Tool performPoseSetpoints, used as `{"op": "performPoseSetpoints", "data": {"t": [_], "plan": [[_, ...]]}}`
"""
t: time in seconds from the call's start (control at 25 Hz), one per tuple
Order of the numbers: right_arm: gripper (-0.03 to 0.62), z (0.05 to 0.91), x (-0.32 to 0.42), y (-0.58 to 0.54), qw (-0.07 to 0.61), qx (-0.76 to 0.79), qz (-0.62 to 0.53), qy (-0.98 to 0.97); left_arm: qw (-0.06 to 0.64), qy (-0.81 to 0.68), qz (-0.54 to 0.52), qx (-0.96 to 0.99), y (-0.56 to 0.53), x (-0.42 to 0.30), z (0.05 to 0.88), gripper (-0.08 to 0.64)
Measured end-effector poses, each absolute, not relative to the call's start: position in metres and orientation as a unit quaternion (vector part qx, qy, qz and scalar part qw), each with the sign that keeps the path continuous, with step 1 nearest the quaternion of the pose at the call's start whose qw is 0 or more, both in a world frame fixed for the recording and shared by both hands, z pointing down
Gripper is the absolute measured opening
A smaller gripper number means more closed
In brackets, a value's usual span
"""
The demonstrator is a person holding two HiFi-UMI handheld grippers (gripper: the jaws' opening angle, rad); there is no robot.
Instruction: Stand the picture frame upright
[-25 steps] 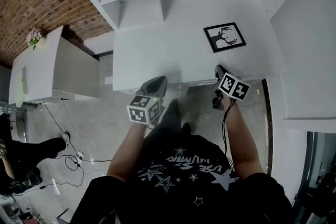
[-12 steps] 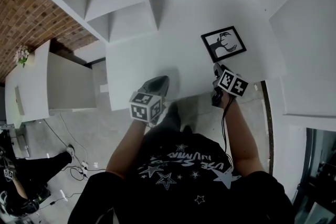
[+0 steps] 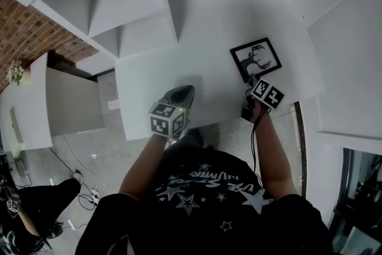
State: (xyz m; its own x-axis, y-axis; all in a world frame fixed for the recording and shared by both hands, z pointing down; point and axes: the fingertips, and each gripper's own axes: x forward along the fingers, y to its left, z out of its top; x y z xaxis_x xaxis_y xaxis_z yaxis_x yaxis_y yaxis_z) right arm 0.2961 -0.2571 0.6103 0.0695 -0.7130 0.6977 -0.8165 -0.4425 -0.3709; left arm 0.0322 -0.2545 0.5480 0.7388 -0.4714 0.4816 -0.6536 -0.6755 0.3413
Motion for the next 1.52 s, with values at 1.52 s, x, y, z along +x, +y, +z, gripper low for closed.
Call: {"op": "performPoseSetpoints", "data": {"t": [1.52], "plan": [[0.034, 0.618, 0.303, -0.257, 0.151, 0.731, 0.396, -0.535, 0.260, -0.305, 0.191, 0.896, -0.250, 0.039, 0.554, 0.020]]}}
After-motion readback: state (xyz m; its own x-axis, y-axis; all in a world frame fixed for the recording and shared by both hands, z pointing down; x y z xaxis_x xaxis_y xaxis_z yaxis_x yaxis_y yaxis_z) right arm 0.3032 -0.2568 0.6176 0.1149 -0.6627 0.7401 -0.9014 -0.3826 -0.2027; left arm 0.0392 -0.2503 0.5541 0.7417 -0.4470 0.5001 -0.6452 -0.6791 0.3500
